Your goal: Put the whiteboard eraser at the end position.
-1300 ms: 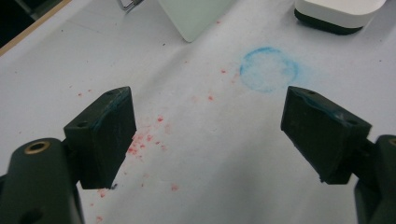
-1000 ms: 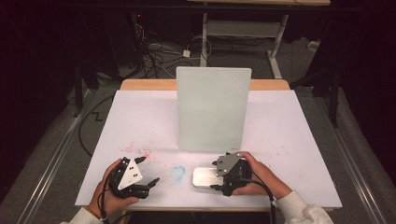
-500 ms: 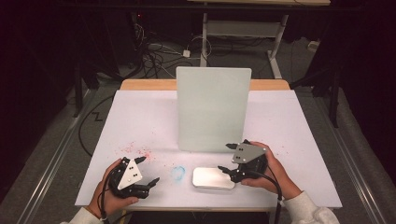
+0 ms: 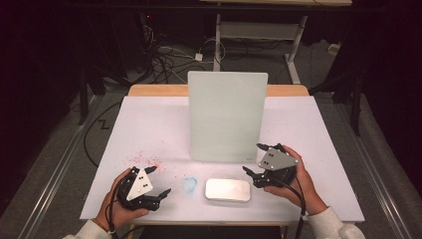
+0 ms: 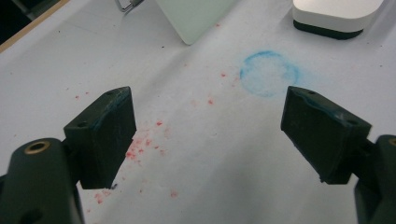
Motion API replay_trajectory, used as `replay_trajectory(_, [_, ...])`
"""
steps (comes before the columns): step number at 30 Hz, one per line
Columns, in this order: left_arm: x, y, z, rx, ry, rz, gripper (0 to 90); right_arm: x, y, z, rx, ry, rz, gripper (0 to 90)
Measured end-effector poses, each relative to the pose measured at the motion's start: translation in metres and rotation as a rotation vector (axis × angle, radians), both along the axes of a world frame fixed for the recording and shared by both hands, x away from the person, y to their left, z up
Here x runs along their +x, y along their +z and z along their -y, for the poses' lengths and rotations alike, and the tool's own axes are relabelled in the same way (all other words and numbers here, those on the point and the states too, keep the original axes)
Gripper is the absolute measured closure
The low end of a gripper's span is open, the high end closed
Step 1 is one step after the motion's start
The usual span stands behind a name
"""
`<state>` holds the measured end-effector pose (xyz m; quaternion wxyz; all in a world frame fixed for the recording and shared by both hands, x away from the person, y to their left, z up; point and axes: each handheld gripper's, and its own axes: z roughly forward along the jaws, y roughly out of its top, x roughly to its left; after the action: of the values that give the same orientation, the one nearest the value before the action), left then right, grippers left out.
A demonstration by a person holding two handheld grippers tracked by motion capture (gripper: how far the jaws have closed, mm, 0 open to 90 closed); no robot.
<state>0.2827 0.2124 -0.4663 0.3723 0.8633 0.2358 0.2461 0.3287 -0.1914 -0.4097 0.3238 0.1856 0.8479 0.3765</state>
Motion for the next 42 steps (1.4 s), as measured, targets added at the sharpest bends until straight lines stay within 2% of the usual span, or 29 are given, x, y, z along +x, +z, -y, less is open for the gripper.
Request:
replay_trajectory(5, [0.001,0.0,-0.001,-0.006,0.007,0.001,17.3,-0.002,-0.003,0.018,0.045,-0.081,0.044,19.3])
replay_trajectory(11, [0.0,0.001,-0.002,-0.007,0.014,0.01,17.3,-0.008,-0.009,0.041,0.094,-0.149,0.061,17.7])
replay_trajectory(20, [0.003,0.003,-0.002,0.0,0.041,0.029,17.3,-0.019,-0.02,0.068,0.157,-0.206,0.067,17.4])
replay_trajectory(23, [0.004,0.004,-0.002,-0.006,0.044,0.034,17.3,-0.024,-0.024,0.076,0.183,-0.224,0.047,17.4])
replay_trajectory(27, [0.007,0.005,-0.003,-0.013,0.052,0.037,17.3,-0.03,-0.031,0.083,0.166,-0.25,0.051,17.4])
replay_trajectory(30, [0.009,0.005,-0.003,-0.015,0.058,0.037,17.3,-0.033,-0.037,0.086,0.152,-0.277,0.031,17.8])
replay_trajectory(35, [0.012,0.004,-0.003,-0.018,0.058,0.036,17.3,-0.038,-0.043,0.086,0.147,-0.264,0.011,17.8])
replay_trajectory(42, [0.01,0.004,-0.002,-0.015,0.053,0.037,17.3,-0.042,-0.042,0.085,0.141,-0.258,0.024,18.2])
